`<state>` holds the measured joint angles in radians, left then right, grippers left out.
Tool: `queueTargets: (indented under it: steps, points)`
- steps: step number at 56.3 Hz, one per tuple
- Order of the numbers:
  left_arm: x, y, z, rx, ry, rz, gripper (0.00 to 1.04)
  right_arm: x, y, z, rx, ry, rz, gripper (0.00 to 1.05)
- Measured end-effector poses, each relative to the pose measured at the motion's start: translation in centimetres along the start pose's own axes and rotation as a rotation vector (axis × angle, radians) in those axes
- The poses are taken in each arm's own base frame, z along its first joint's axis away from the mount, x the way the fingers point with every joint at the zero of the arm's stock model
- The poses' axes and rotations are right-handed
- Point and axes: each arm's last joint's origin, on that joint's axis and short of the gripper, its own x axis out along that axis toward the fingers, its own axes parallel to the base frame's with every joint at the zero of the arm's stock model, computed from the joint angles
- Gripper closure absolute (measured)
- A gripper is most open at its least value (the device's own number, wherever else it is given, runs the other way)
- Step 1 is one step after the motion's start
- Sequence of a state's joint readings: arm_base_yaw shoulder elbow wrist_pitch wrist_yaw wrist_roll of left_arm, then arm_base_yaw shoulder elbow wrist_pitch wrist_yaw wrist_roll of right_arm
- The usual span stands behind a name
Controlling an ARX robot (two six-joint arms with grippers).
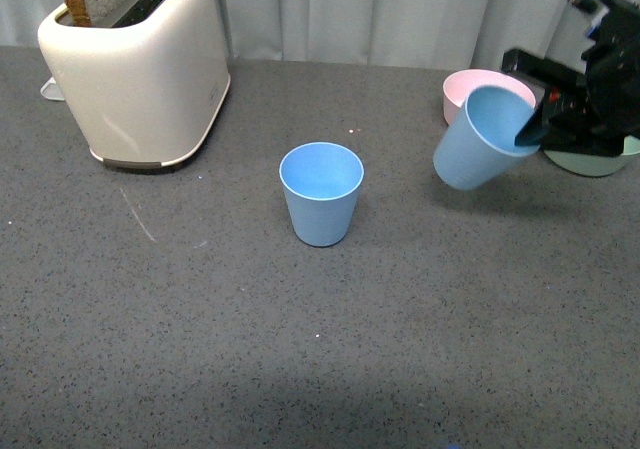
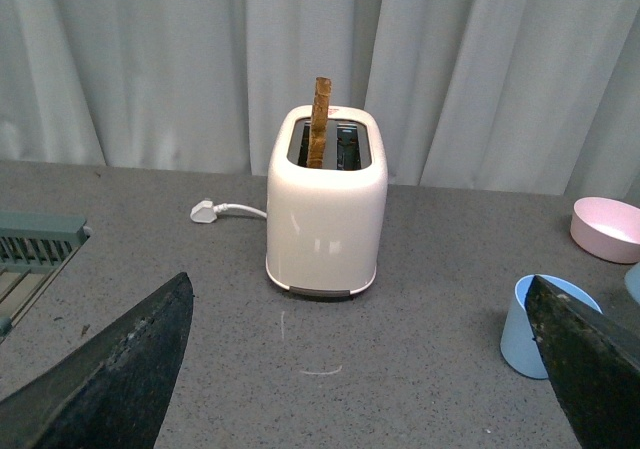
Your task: Stack blue cups with both arms
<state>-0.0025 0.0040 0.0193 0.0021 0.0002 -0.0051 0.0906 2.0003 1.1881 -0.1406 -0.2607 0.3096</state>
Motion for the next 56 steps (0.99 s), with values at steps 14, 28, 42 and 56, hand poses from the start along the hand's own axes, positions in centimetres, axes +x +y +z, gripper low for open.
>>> queueTargets:
  steps: [14, 28, 42, 56]
  points:
    - [0.0, 0.0, 0.0, 0.000, 0.000, 0.000, 0.07, -3.0, 6.4, 0.2, -0.108, -0.026, 0.190, 1.04]
    - [0.0, 0.0, 0.0, 0.000, 0.000, 0.000, 0.07, -0.9, 10.0, -1.9, -0.168, 0.058, 0.220, 1.04]
    - [0.0, 0.0, 0.0, 0.000, 0.000, 0.000, 0.07, 0.4, 10.6, -2.5, -0.181, 0.077, 0.197, 1.04]
    - [0.0, 0.0, 0.0, 0.000, 0.000, 0.000, 0.07, 0.7, 10.8, -2.0, -0.200, 0.012, 0.213, 0.78]
